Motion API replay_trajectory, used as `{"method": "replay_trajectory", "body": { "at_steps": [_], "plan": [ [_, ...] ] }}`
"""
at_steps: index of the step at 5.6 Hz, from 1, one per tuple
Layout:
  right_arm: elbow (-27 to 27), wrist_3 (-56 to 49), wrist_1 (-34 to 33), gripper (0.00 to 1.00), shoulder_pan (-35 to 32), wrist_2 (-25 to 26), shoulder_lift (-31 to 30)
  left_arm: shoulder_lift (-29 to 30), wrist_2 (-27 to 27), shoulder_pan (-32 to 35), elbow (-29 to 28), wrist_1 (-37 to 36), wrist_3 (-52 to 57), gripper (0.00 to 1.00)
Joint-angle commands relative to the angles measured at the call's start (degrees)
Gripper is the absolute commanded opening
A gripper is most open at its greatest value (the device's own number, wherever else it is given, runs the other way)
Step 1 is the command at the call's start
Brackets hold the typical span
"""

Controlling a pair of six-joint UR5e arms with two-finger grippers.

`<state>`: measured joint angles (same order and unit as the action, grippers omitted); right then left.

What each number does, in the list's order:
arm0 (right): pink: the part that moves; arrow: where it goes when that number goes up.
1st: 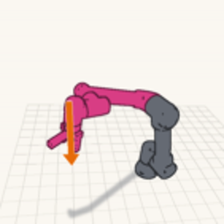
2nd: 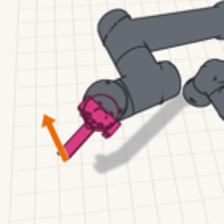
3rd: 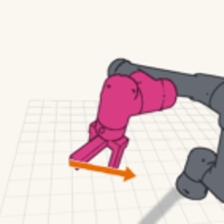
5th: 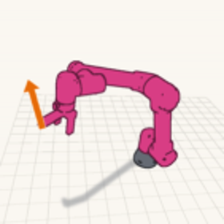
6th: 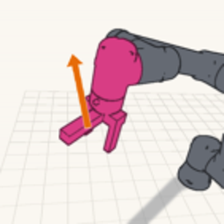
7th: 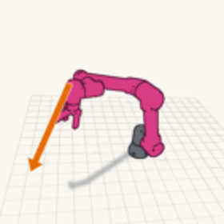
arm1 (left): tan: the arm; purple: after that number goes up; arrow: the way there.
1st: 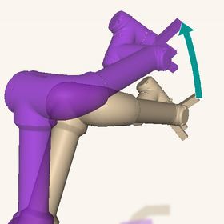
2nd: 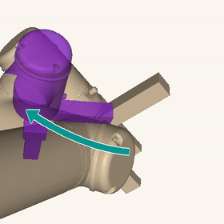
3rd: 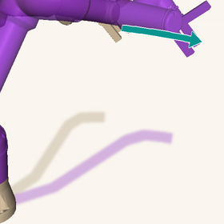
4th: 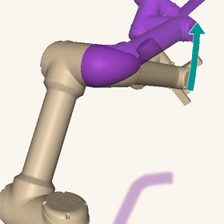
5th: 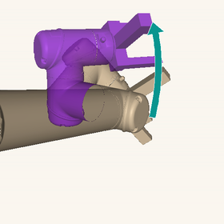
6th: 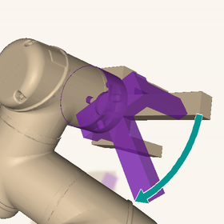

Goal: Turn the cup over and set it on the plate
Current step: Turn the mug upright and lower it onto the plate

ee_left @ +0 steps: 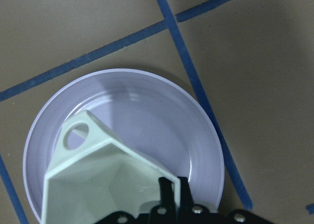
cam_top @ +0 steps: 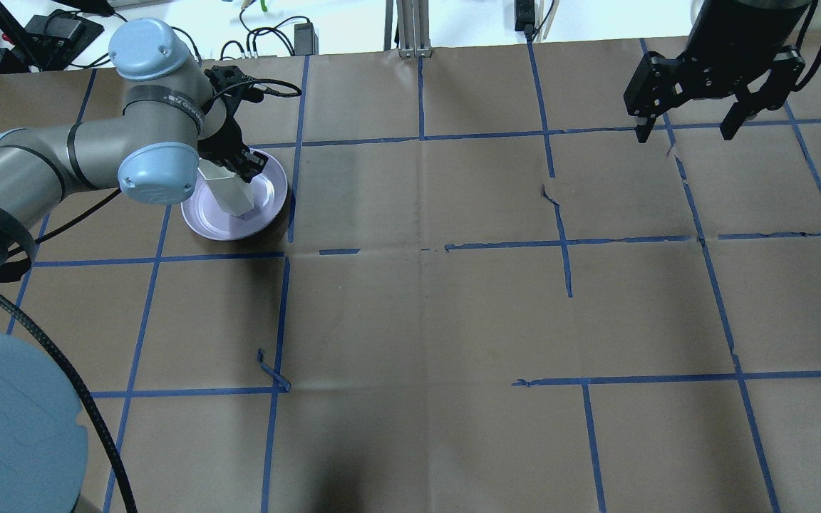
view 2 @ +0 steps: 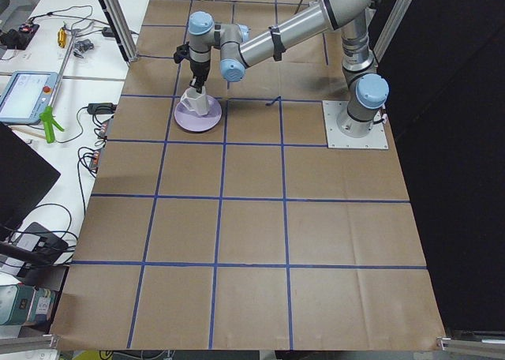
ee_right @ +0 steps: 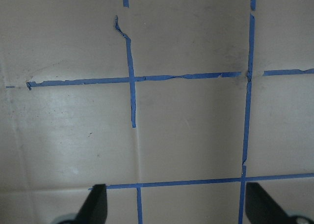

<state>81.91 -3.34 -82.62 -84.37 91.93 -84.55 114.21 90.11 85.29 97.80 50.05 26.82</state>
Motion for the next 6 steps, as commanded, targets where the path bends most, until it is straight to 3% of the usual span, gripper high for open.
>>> {"method": "replay_trajectory", "body": {
  "at_steps": [1, 2, 3, 5, 6],
  "plan": [
    [0.0, 0.0, 0.0, 1.00, 0.0, 0.0, 0.0, -0.2, -0.4, -0.7, 3.3, -4.1, 0.0, 0.00],
    [0.0, 0.0, 0.0, 1.00, 0.0, 0.0, 0.0, 0.0, -0.4, -0.7, 3.2, -4.2, -0.1, 0.34],
    [0.0, 0.0, 0.0, 1.00, 0.0, 0.0, 0.0, -0.4, -0.3, -0.7, 3.3, -4.2, -0.4, 0.98],
    [0.0, 0.0, 0.0, 1.00, 0.0, 0.0, 0.0, -3.1, 0.2, -0.4, 2.1, -1.3, -2.1, 0.99],
    [0.0, 0.0, 0.0, 1.00, 0.0, 0.0, 0.0, -6.5, 0.3, 0.0, 0.8, 4.5, -6.6, 0.99]
  ]
}}
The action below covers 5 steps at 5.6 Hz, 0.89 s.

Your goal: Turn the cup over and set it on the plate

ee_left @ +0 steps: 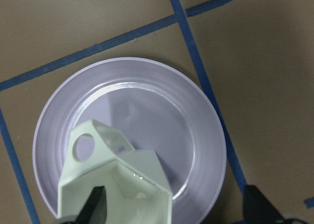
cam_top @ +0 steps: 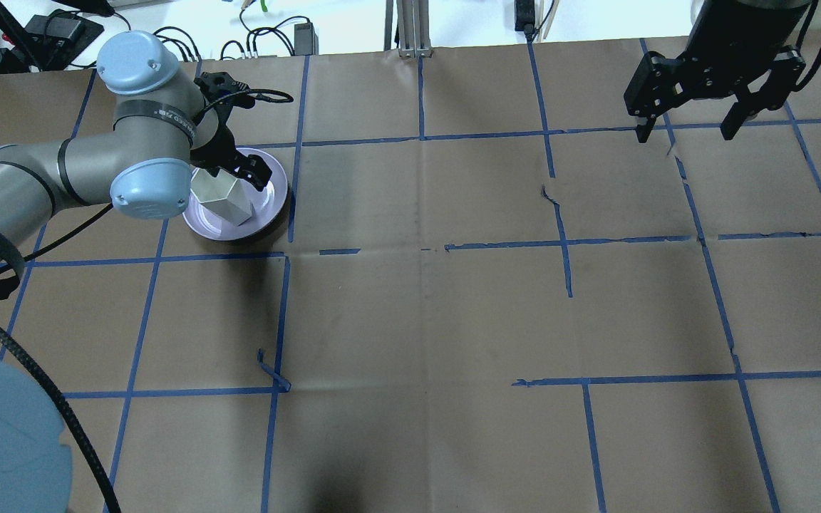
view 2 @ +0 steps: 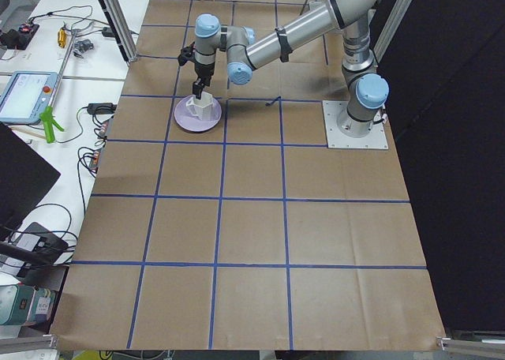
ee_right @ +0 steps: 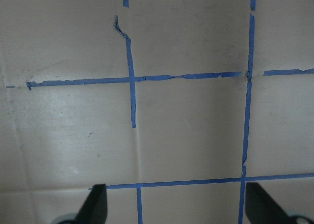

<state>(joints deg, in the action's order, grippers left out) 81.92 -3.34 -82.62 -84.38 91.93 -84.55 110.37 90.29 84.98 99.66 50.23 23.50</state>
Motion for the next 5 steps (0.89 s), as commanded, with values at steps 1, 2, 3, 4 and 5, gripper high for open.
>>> {"method": "replay_trajectory", "body": {
  "at_steps": [1, 2, 3, 4, 5],
  "plan": [
    [0.0, 0.0, 0.0, 1.00, 0.0, 0.0, 0.0, -6.4, -0.1, 0.6, -4.6, 13.8, -11.8, 0.99],
    [0.0, 0.0, 0.0, 1.00, 0.0, 0.0, 0.0, -8.0, -0.3, 3.1, -10.7, 24.3, -17.7, 0.99],
    [0.0, 0.0, 0.0, 1.00, 0.0, 0.0, 0.0, -9.7, -0.1, 6.2, -17.6, 34.7, -22.5, 0.99],
    [0.0, 0.0, 0.0, 1.00, 0.0, 0.0, 0.0, -11.6, -0.3, 6.9, -19.8, 40.0, -23.4, 0.99],
    [0.0, 0.0, 0.0, 1.00, 0.0, 0.0, 0.0, -13.1, -0.2, 7.1, -18.8, 40.3, -23.0, 0.99]
  ]
}}
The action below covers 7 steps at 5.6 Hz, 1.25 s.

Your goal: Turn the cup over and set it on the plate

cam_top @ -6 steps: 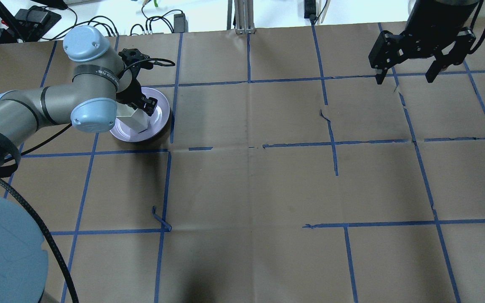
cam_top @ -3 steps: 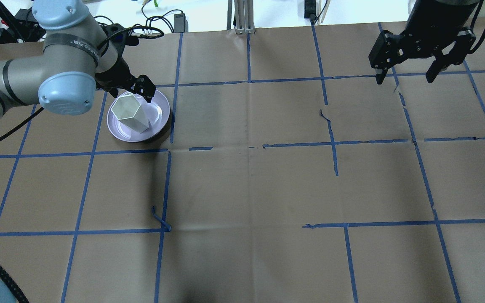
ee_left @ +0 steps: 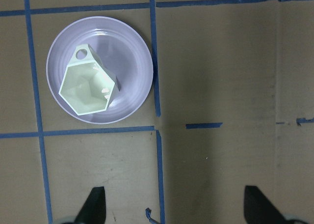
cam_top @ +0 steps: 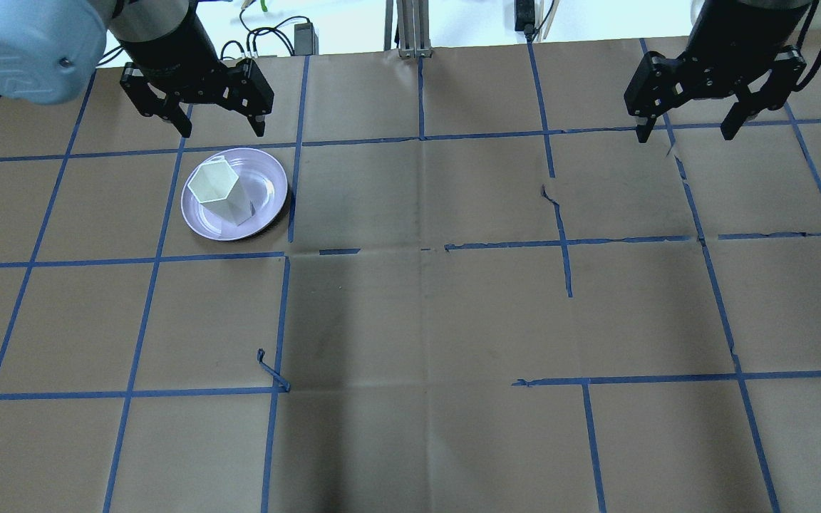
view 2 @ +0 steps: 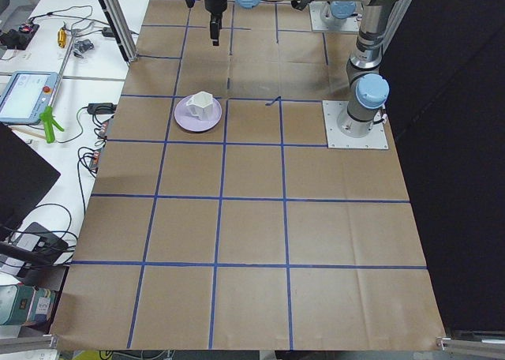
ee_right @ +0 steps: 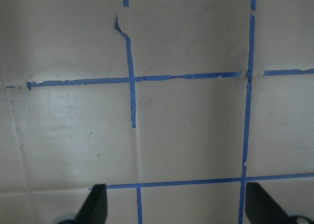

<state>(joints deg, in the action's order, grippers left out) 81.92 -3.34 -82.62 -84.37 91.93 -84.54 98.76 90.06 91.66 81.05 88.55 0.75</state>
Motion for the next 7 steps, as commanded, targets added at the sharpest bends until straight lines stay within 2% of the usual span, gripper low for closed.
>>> {"method": "replay_trajectory", "body": {
  "at_steps": [1, 7],
  "plan": [
    [0.0, 0.0, 0.0, 1.00, 0.0, 0.0, 0.0, -3.0, -0.1, -0.2, 0.7, 2.8, -0.1, 0.99],
    [0.0, 0.0, 0.0, 1.00, 0.0, 0.0, 0.0, -3.7, 0.3, -0.1, 0.8, 2.9, -0.7, 0.99]
  ]
}}
